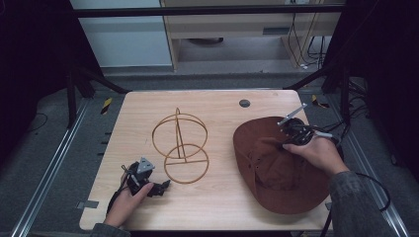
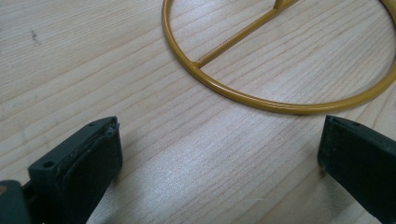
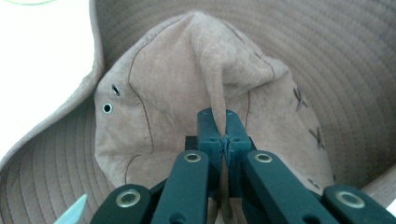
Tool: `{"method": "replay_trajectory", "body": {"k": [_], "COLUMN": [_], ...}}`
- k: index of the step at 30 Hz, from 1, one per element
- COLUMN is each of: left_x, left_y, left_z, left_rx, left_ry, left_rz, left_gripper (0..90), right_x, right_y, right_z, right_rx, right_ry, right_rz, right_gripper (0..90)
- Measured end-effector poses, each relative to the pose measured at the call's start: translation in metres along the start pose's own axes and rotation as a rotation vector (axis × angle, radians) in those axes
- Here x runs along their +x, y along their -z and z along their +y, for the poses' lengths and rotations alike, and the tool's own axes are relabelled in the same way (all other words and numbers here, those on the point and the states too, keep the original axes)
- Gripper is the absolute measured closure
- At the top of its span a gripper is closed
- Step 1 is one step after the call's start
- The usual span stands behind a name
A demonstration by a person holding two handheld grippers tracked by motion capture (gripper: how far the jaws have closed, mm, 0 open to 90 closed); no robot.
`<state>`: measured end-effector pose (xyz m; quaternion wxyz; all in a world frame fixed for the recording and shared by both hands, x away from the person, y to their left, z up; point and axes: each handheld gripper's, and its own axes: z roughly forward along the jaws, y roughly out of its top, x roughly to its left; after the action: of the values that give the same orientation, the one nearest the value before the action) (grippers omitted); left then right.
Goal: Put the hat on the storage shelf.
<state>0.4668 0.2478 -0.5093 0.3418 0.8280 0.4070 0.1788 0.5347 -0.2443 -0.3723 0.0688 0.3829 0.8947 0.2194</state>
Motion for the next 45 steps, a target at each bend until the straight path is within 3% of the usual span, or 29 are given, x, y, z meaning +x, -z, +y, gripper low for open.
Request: {"method": "replay_trajectory", "body": {"k": [20,30,45], "left_x": [0.0,0.0,0.0], "left_y": [0.0,0.0,0.0], "left_z": [0.0,0.0,0.0], "left_rx": [0.0,0.0,-0.002], "left_ry": [0.0,0.0,0.002], "left_rz": [0.0,0.0,0.0], "left_gripper": [0.0,0.0,0.0], "right_x": [0.02,0.038,0.057], "right_y": [0.065,0.098,0.128], "right_z": [0.009,0.021,0.03], "right_rx": [-0.267,-0.357,-0.499], "right_ry": [-0.009,0.018,0.05], "right_rz": [0.026,0.034,0.036], "right_gripper": [89.1,89.1,89.2]}}
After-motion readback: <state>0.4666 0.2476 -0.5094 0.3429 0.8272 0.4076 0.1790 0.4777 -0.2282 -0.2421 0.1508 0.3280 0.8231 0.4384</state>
